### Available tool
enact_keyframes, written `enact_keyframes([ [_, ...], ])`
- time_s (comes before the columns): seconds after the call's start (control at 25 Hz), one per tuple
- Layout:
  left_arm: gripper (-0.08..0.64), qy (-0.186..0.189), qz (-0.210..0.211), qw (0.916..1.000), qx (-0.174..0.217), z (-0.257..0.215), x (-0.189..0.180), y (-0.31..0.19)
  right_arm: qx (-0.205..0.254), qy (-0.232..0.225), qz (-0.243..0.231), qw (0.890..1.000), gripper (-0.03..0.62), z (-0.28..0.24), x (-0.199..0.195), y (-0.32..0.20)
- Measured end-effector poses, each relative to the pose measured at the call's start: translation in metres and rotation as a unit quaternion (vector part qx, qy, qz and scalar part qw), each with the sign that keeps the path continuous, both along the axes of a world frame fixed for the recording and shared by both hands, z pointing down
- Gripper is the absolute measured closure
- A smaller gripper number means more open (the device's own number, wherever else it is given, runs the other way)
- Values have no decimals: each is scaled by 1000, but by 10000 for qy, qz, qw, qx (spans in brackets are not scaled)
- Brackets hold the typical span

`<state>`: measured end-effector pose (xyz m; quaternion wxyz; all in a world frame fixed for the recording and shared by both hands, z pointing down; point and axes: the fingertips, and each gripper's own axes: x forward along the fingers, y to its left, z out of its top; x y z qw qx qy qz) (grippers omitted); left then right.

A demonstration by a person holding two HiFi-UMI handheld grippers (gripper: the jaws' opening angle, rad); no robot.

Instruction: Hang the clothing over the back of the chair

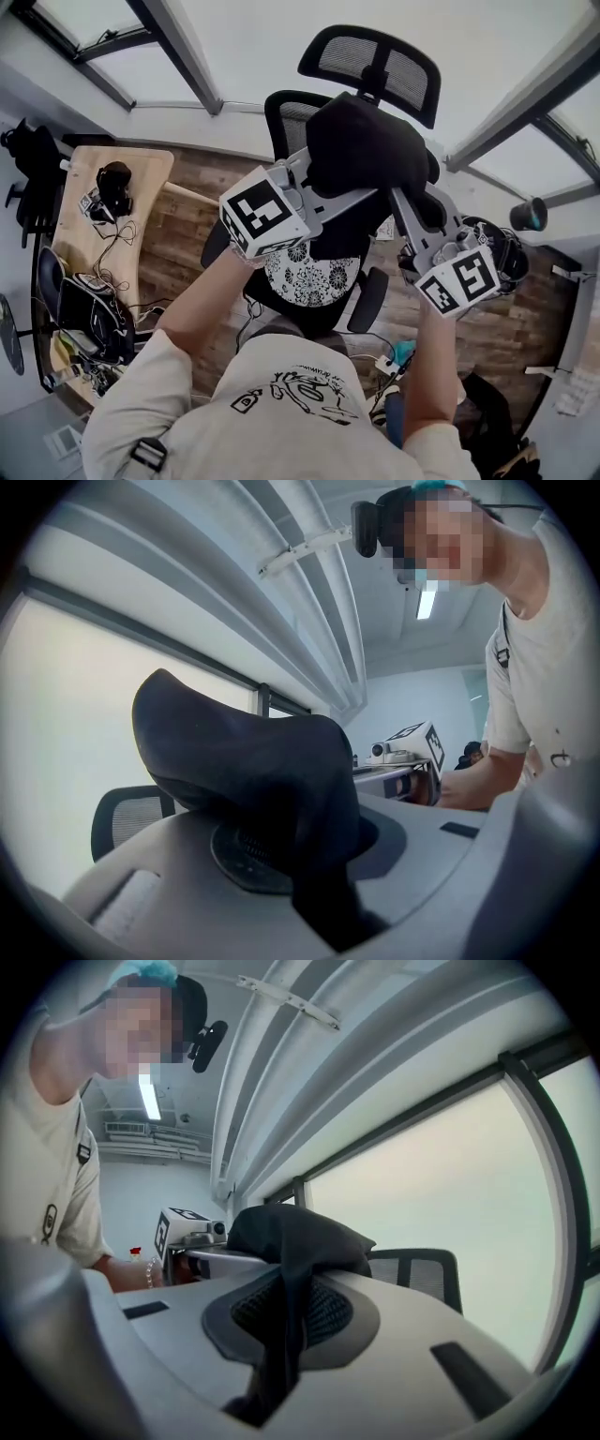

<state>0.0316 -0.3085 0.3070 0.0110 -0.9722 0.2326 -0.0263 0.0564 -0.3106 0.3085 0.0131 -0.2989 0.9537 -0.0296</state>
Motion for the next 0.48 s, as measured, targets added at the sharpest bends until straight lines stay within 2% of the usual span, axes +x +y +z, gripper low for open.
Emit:
enact_keyframes([
  [0.48, 424, -131, -251, 9980, 557, -48, -6, -108, 783, 565, 888, 9914, 581, -60, 6, -108],
])
